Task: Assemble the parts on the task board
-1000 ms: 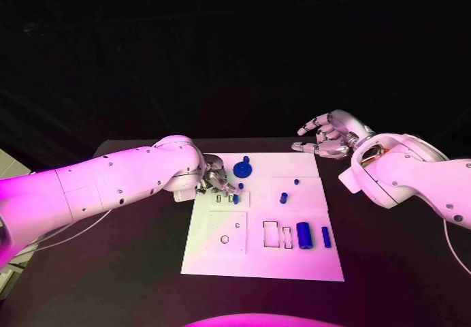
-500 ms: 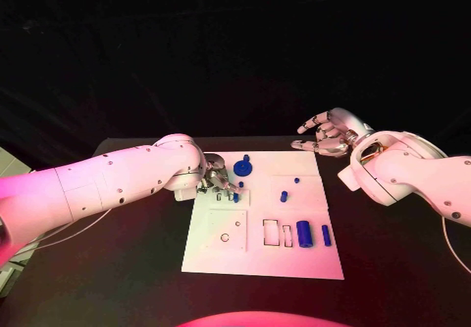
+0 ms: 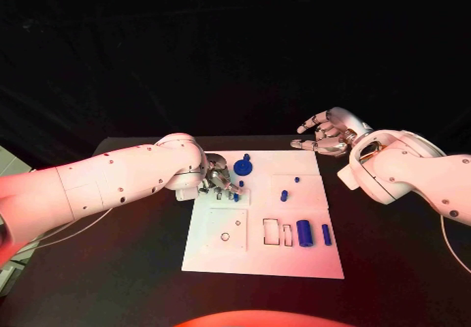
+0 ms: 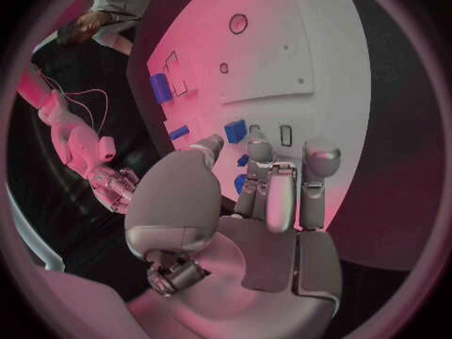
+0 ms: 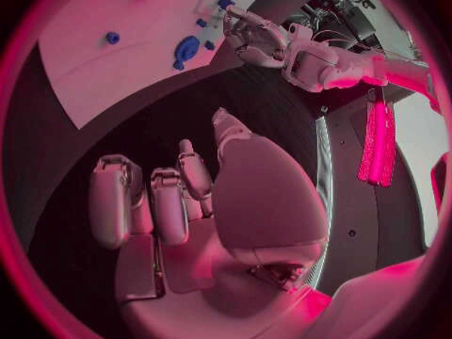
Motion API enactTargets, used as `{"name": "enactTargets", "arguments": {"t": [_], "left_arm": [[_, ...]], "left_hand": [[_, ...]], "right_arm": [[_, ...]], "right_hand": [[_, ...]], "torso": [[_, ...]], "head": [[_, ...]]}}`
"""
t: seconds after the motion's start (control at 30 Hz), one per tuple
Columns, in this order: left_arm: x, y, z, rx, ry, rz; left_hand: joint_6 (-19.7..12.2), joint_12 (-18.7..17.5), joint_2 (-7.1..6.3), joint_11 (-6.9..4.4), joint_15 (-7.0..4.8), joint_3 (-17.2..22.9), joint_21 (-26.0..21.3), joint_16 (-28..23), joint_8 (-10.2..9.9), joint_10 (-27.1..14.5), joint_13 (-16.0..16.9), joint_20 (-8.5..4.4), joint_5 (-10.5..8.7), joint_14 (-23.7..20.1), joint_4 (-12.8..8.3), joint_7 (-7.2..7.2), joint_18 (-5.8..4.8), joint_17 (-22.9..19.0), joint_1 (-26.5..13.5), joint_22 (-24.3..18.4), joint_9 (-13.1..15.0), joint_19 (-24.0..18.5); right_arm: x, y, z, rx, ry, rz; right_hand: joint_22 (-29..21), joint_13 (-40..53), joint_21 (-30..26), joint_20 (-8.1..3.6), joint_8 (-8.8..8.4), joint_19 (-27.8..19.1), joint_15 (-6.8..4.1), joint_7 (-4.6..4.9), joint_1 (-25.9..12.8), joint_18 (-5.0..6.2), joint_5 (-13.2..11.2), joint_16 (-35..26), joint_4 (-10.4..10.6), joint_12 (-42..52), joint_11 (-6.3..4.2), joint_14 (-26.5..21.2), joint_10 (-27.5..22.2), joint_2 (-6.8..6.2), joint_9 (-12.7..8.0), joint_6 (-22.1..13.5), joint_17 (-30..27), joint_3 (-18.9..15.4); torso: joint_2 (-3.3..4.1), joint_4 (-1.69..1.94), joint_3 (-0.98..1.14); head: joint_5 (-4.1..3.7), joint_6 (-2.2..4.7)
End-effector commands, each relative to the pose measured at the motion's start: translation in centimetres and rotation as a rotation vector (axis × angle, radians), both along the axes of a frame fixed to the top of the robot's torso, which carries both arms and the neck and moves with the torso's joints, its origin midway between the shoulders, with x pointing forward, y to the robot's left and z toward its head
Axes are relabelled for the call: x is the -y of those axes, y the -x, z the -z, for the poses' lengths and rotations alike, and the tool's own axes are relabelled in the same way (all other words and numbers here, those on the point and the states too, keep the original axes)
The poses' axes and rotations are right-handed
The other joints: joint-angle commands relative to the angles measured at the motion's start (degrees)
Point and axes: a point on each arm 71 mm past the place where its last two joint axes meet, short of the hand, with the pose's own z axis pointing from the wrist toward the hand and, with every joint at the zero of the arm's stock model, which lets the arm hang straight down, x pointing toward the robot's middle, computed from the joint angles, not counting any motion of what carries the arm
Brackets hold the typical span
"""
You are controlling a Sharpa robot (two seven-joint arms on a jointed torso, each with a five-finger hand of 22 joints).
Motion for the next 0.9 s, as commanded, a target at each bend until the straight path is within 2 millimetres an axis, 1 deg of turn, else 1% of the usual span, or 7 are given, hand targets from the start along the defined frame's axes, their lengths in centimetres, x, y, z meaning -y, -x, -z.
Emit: {"name": "enactTargets", "arguments": {"t": [0.03, 0.23, 0.3, 0.5, 0.63, 0.9], "left_arm": [[0.46, 0.14, -0.10, -0.013, 0.011, 0.018], [0.75, 0.10, -0.07, -0.015, 0.012, 0.023], [0.84, 0.05, -0.03, -0.016, 0.011, 0.024], [0.94, -0.11, 0.13, -0.019, 0.007, 0.023], [0.97, -0.15, 0.18, -0.021, 0.006, 0.023], [1.07, -0.10, 0.27, -0.029, 0.002, 0.033]], "left_hand": [[-0.13, 0.41, 0.14, -0.13, -0.35, -0.17, 0.40, 0.33, 0.28, 0.10, 0.15, 0.07, 0.02, 2.42, 0.10, -0.14, -1.05, 3.45, 0.84, 0.13, 0.24, 0.24], [-0.16, 0.47, 0.19, -0.16, -0.38, -0.15, 0.52, 0.35, 0.37, 0.13, 0.21, 0.06, -0.01, 2.42, 0.05, -0.17, -1.06, 3.48, 1.19, 0.29, 0.50, 0.24], [-0.16, 0.47, 0.19, -0.16, -0.38, -0.15, 0.52, 0.35, 0.37, 0.13, 0.21, 0.06, -0.01, 2.42, 0.05, -0.17, -1.06, 3.48, 1.19, 0.29, 0.50, 0.24], [-0.18, 0.51, 0.08, -0.17, -0.39, -0.21, 0.58, 0.35, 0.41, 0.15, 0.26, 0.05, -0.06, 2.42, 0.04, -0.18, -1.08, 3.47, 1.36, 0.39, 0.62, 0.26], [-0.18, 0.43, 0.08, -0.17, -0.39, -0.22, 0.60, 0.33, 0.41, 0.09, 0.15, 0.05, -0.07, 2.40, 0.04, -0.18, -1.08, 3.42, 1.39, 0.41, 0.64, 0.27], [-0.23, 0.46, 0.30, -0.22, -0.43, -0.06, 0.75, 0.36, 0.52, 0.07, 0.20, 0.04, -0.03, 2.40, 0.02, -0.24, -1.11, 3.47, 2.15, 0.62, 1.06, 0.24]], "right_arm": [[-0.14, -0.03, 0.02, 0.000, 0.014, -0.010], [-0.24, -0.06, 0.04, -0.001, 0.015, -0.011], [-0.26, -0.07, 0.05, -0.002, 0.016, -0.011], [-0.29, -0.09, 0.08, -0.004, 0.017, -0.011], [-0.33, -0.10, 0.11, -0.007, 0.019, -0.012], [-0.36, -0.11, 0.17, -0.010, 0.021, -0.014]], "right_hand": [[7.08, -0.01, -0.07, 0.38, 0.25, -0.04, 0.14, 0.03, 0.00, 0.83, 0.16, -0.22, 0.08, 0.22, -0.27, 4.42, -0.25, 0.88, 0.01, 0.04, 8.97, -0.29], [7.08, -0.01, -0.07, 0.38, 0.25, -0.04, 0.14, 0.03, 0.00, 0.83, 0.16, -0.22, 0.08, 0.22, -0.27, 4.42, -0.25, 0.88, 0.01, 0.04, 8.97, -0.29], [7.10, 0.02, -0.05, 0.38, 0.28, -0.02, 0.13, 0.02, 0.03, 0.82, 0.16, -0.25, 0.07, 0.27, -0.28, 4.40, -0.21, 0.98, 0.01, 0.07, 8.90, -0.29], [7.12, 0.06, -0.02, 0.37, 0.31, 0.00, 0.12, 0.01, 0.06, 0.82, 0.16, -0.23, 0.06, 0.33, -0.30, 4.42, -0.15, 1.07, 0.02, 0.11, 8.96, -0.29], [7.07, 0.08, -0.10, 0.36, 0.36, -0.03, 0.11, -0.01, 0.09, 0.83, 0.15, -0.26, 0.05, 0.37, -0.31, 4.41, -0.11, 1.17, 0.04, 0.18, 8.91, -0.29], [7.07, 0.08, -0.10, 0.36, 0.36, -0.03, 0.11, -0.01, 0.09, 0.83, 0.15, -0.26, 0.05, 0.37, -0.31, 4.41, -0.11, 1.17, 0.04, 0.18, 8.91, -0.29]], "torso": [[0.01, 0.12, -0.01], [0.00, 0.09, -0.02], [0.02, 0.10, -0.02], [-0.04, 0.21, -0.02], [-0.04, 0.15, -0.07], [-0.01, 0.20, -0.09]], "head": [[-0.25, -0.07], [-0.24, -0.08], [-0.37, -0.19], [-0.47, -0.18], [-0.43, -0.13], [-0.56, -0.08]]}}
